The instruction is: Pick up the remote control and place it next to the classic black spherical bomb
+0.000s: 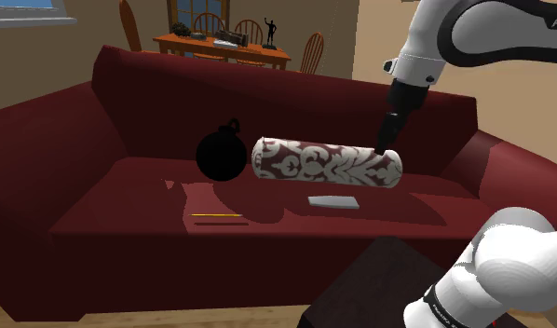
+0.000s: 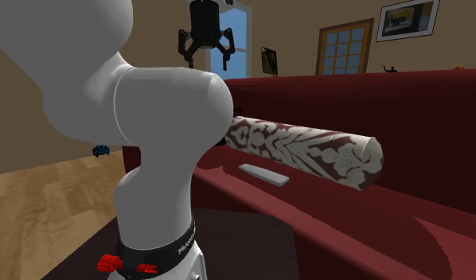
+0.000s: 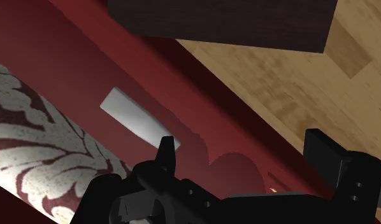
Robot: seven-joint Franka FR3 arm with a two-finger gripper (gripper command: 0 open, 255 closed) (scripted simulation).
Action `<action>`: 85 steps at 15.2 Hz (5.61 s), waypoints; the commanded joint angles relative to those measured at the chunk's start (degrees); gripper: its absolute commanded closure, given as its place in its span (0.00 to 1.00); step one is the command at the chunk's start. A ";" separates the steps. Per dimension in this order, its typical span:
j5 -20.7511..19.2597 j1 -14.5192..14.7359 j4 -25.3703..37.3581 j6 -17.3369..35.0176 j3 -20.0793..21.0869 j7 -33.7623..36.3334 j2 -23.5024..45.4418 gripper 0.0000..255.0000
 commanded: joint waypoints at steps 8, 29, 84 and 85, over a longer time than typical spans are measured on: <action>-4.95 0.69 -9.06 13.35 -7.01 -13.52 3.56 0.00; 2.90 7.23 -6.60 56.95 -25.92 -62.60 48.49 0.00; -3.19 6.75 -0.76 42.58 -25.88 -61.35 39.02 1.00; -3.46 6.71 -0.46 41.74 -25.81 -61.15 38.45 1.00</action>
